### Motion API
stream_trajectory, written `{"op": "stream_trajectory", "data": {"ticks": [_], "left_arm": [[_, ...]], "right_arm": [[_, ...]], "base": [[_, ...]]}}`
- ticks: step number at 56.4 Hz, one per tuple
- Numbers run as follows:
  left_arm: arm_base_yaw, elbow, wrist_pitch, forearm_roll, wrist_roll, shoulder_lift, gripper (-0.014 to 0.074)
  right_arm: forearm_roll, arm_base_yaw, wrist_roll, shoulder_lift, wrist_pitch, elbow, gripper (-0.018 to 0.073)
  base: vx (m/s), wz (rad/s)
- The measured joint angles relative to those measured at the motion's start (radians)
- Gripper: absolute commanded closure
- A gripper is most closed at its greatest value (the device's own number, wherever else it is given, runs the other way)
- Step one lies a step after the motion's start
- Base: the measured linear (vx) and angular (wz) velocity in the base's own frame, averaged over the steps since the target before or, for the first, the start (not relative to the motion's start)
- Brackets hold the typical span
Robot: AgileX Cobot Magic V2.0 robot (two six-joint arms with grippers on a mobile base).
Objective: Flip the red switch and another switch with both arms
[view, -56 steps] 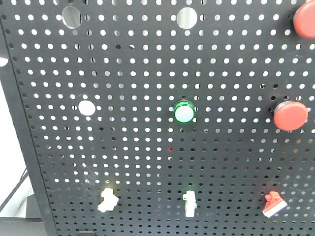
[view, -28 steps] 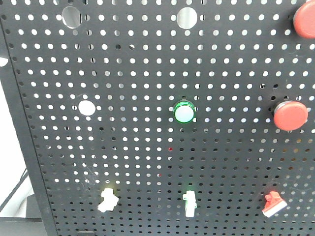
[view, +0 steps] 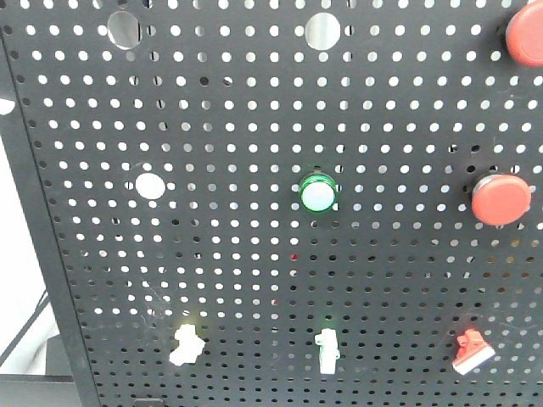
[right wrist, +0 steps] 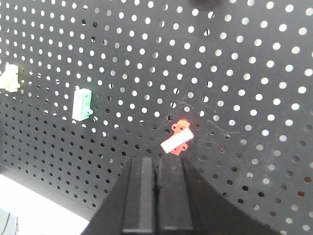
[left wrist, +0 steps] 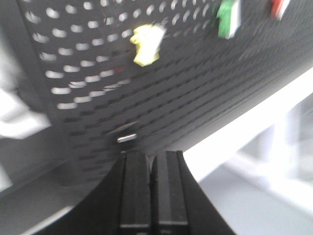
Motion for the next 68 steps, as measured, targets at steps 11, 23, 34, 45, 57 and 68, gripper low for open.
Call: {"op": "stream_trajectory", "data": {"ticks": [11, 23, 34, 45, 57, 68], "left_arm": [[0.205, 0.137, -0.115, 0.133, -0.167, -0.128, 0.0594], [0.393, 0.181, -0.120, 0.186, -0.315, -0.229, 0.0594], [0.412, 0.181, -0.035, 0.222, -0.327, -0.299, 0.0594], [0.412, 0.181, -0.017, 0.237, -0.328, -0.301, 0.0594], [0.412, 0.181, -0.013, 0.240, -0.330, -0.301, 0.0594], [0.412, 0.181, -0.013, 0.240, -0.330, -0.301, 0.0594]], "right_arm": [[0.000, 0.000, 0.000, 0.000, 0.000, 0.000, 0.0566], [0.000, 0.000, 0.000, 0.000, 0.000, 0.000, 0.0566], [0.000, 0.000, 0.000, 0.000, 0.000, 0.000, 0.0566], [0.002, 0.000, 0.000, 0.000, 0.000, 0.000, 0.0566], [0.002, 0.000, 0.000, 0.000, 0.000, 0.000, 0.0566], [0.002, 0.000, 0.000, 0.000, 0.000, 0.000, 0.0566]], "base": [[0.00, 0.00], [0.00, 0.00], [0.00, 0.00], [0.00, 0.00], [0.00, 0.00], [0.00, 0.00]]}}
